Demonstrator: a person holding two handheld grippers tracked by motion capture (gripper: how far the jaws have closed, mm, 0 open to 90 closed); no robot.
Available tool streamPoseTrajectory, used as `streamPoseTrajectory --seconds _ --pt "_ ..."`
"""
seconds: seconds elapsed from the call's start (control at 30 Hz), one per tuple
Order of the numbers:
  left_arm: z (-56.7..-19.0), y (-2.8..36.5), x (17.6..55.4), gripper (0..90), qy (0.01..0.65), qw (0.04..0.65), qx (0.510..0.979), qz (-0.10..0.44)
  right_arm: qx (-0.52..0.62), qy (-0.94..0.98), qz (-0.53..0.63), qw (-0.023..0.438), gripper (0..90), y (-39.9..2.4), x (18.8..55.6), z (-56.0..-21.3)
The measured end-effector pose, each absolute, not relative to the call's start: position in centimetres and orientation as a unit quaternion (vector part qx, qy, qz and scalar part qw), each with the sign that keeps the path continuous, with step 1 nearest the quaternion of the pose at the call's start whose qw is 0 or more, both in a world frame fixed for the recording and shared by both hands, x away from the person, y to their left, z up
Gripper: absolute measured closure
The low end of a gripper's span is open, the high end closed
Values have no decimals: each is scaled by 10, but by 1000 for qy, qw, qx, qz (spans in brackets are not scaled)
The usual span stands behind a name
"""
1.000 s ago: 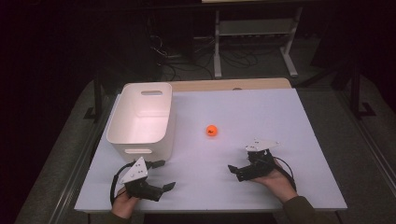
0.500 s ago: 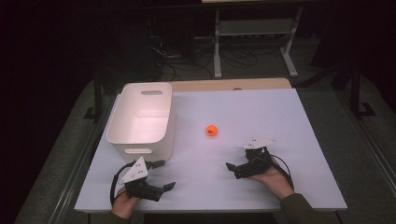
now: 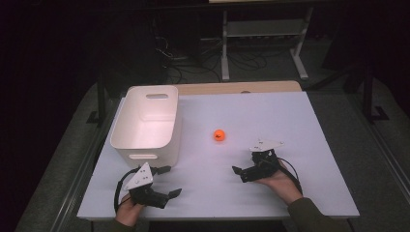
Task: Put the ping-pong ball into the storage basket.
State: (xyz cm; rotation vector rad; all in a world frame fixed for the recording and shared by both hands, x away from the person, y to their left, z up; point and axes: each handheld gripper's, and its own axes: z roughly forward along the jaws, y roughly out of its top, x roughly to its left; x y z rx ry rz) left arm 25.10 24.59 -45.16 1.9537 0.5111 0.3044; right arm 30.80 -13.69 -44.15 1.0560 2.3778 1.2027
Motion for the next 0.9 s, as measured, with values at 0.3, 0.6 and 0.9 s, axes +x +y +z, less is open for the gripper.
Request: streamPoseTrajectory --seconds 0.3,0.6,0.9 --pt "-452 246 251 142 213 522 816 127 365 821 417 136 4 -134 312 -441" --pt "-452 246 251 142 214 523 816 126 361 822 419 136 4 -129 317 -440" --pt "-452 247 251 142 215 523 815 126 357 821 424 135 4 -125 321 -438"
